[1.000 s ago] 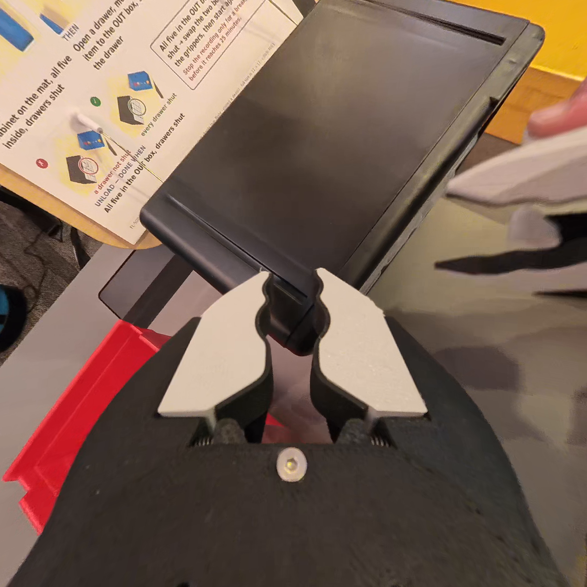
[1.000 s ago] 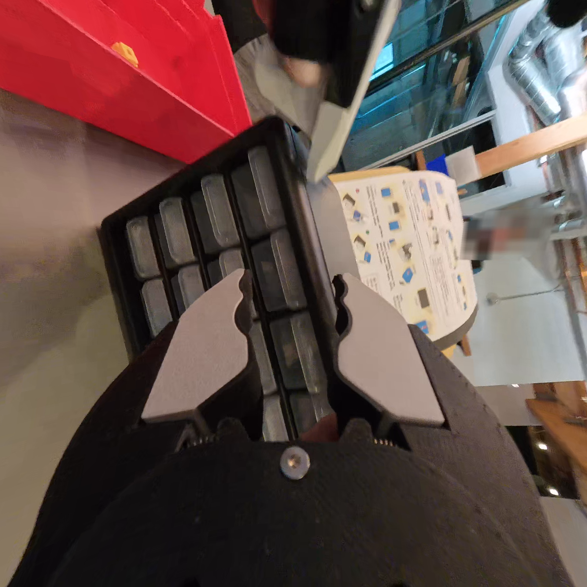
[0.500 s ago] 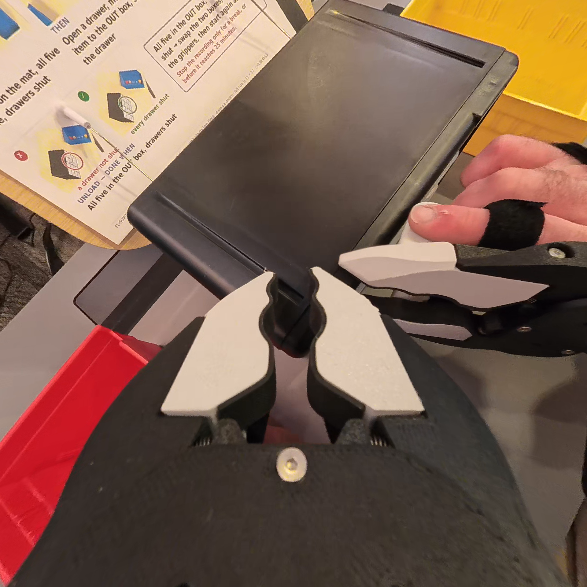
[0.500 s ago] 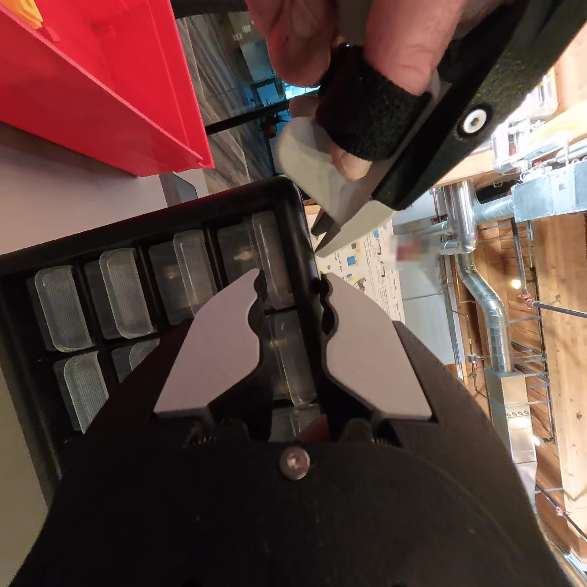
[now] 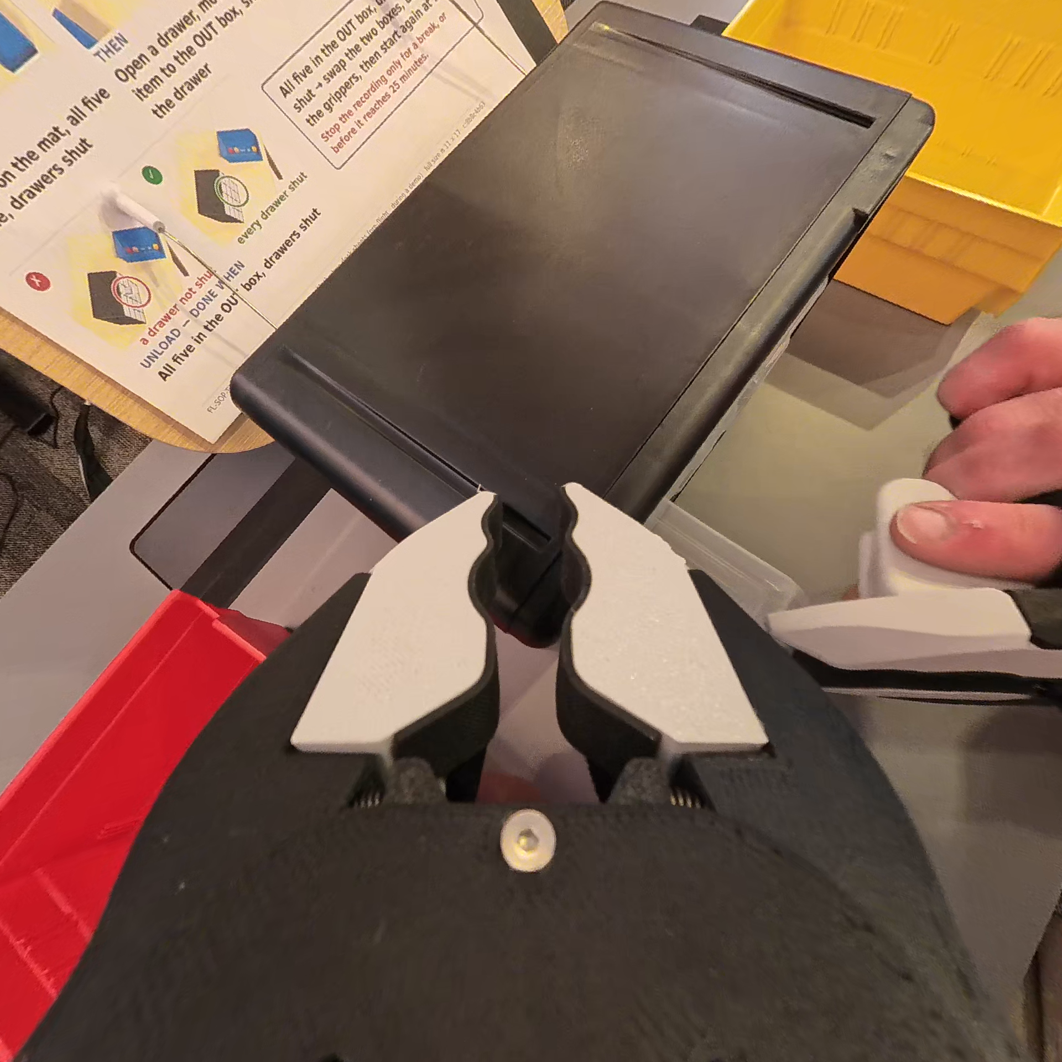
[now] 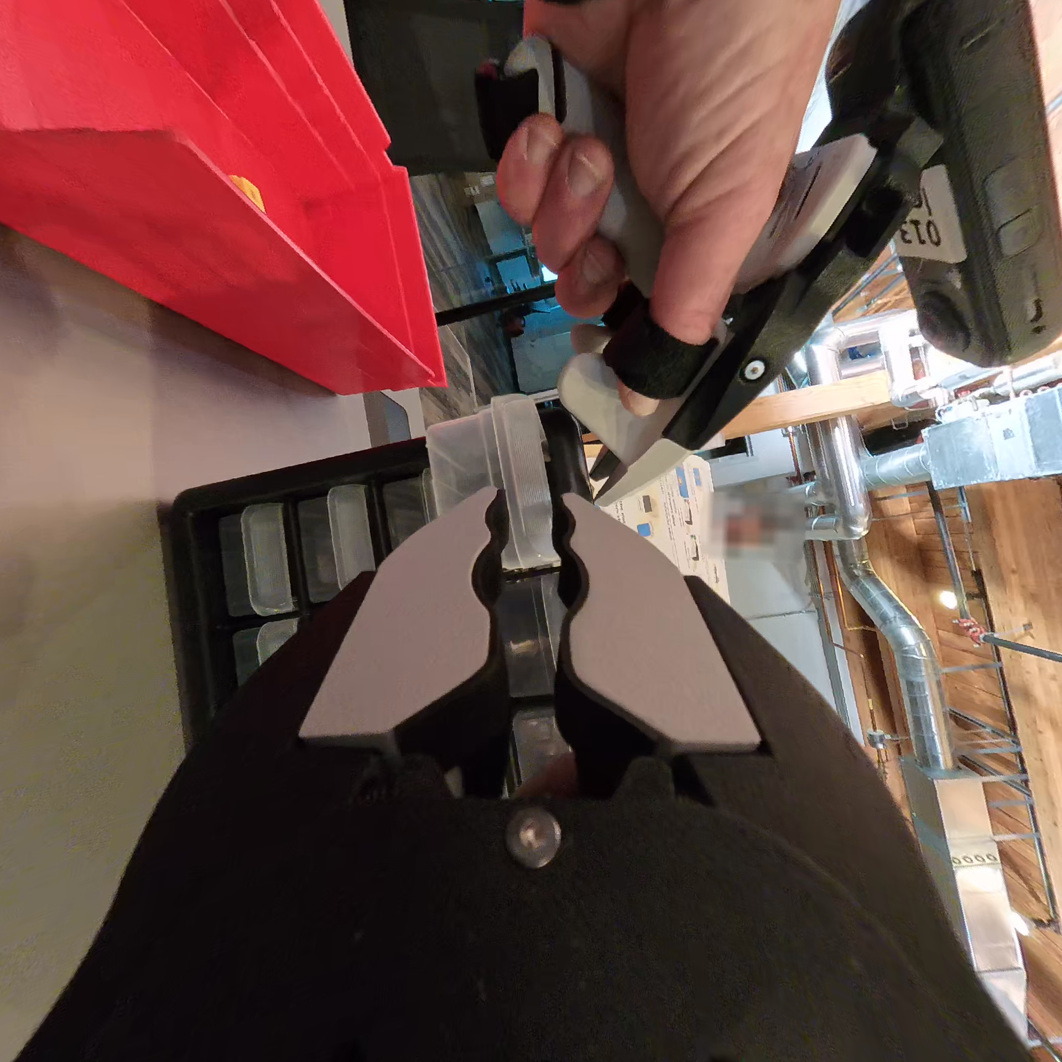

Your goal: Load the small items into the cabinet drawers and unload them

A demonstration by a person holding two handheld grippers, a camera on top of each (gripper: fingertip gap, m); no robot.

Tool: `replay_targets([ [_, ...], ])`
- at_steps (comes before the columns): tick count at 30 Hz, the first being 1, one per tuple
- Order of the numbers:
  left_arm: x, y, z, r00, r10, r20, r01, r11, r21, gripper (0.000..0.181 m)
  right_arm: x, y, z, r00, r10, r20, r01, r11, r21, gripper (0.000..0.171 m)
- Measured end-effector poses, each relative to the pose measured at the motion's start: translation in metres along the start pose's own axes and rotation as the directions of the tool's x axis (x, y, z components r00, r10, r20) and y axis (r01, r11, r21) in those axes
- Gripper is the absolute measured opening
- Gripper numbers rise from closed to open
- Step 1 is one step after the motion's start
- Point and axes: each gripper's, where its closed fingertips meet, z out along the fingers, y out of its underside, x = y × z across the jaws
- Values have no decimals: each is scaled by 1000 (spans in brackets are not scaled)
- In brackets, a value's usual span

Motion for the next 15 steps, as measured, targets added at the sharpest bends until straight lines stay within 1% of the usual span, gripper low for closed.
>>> replay_targets([
  [7, 0, 0, 0, 1000, -4, -1, 4, 1000, 7, 17, -2, -10, -19, 999, -5, 53, 2, 999, 45, 14],
  [10, 0, 0, 0, 1000, -6, 2, 6, 1000, 6, 17, -9, -13, -22, 994, 8, 112, -16, 998, 68, 15],
  [12, 0, 0, 0, 1000, -3, 12, 3, 1000, 4, 18, -13, -15, -24, 988, 13, 154, -26, 997, 79, 31],
  [15, -1, 0, 0, 1000, -2, 24, 2, 1000, 7, 19, -11, -27, -36, 977, 44, 209, -82, 980, 179, 33],
])
